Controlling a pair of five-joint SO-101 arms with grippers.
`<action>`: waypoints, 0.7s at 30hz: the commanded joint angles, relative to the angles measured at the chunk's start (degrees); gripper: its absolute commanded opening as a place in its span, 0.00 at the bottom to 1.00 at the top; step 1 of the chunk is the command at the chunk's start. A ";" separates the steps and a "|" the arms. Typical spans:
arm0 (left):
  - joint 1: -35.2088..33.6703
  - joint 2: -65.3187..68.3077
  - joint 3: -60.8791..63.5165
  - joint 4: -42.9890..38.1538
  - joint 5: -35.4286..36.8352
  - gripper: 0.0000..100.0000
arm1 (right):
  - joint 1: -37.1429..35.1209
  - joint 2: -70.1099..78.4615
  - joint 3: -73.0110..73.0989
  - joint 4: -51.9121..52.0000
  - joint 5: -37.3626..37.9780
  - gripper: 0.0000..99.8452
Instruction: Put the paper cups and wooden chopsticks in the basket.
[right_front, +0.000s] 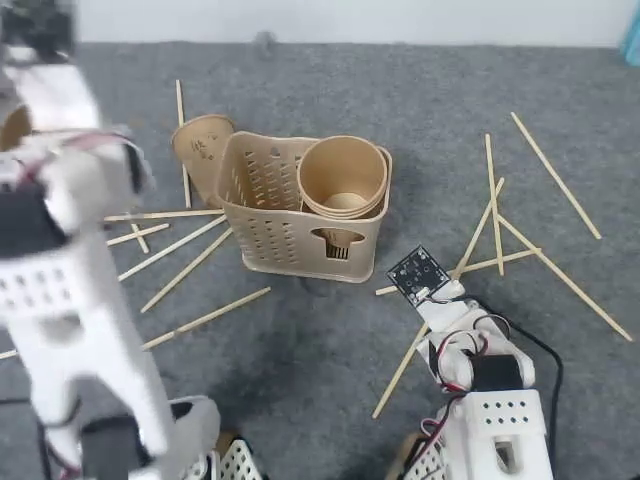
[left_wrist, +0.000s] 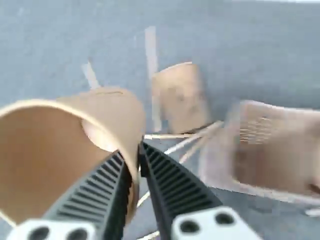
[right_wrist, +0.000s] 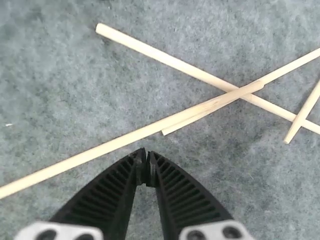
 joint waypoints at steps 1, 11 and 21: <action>13.54 -11.43 0.92 1.76 0.70 0.01 | -0.40 -0.66 -0.44 0.57 0.62 0.01; 41.41 -13.98 1.19 -5.54 5.27 0.01 | -0.40 -0.66 -0.44 0.57 0.62 0.01; 46.51 -1.05 0.92 -10.29 5.10 0.01 | -0.40 -0.66 -0.44 0.40 0.62 0.01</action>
